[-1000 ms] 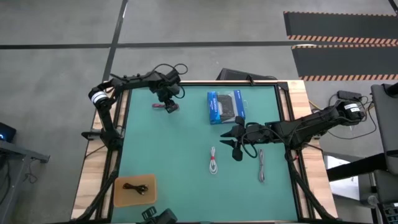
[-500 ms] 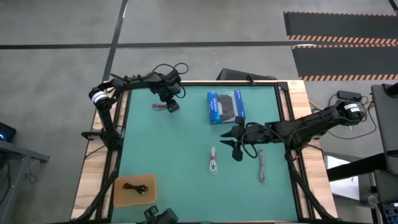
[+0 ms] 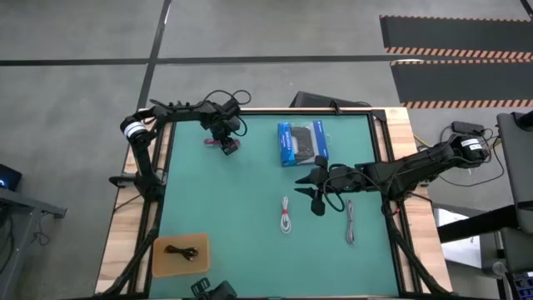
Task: Pick and place USB-C Cables
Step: Put the pink charger cable into the orange bin
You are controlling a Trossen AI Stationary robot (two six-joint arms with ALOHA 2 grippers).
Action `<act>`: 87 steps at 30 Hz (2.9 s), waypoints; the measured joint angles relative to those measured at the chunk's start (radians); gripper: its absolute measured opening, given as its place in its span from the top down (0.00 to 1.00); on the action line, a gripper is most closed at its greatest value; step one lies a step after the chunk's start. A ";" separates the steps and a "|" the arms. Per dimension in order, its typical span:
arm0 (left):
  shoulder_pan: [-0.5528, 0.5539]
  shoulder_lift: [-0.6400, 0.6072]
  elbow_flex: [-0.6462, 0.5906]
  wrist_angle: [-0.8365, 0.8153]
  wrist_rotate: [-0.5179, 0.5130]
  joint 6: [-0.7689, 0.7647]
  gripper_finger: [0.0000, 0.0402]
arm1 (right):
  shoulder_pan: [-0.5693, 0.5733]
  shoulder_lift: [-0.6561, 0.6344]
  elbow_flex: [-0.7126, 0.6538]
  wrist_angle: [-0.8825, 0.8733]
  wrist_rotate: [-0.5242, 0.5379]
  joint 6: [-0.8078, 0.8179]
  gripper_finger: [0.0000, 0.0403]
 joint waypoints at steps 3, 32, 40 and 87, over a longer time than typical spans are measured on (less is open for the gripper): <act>0.000 0.000 0.000 0.003 0.001 0.000 0.57 | 0.000 0.000 0.000 0.000 0.000 0.000 0.75; -0.064 -0.071 -0.004 0.007 -0.006 -0.003 0.97 | 0.000 0.000 0.000 0.001 0.000 0.019 0.79; -0.193 -0.297 -0.004 0.054 -0.020 -0.059 0.97 | 0.000 0.000 0.000 0.006 0.000 0.016 0.79; -1.065 -0.582 -0.502 1.493 -0.093 -0.263 0.97 | 0.059 -0.019 -0.177 0.435 -0.003 -0.234 0.81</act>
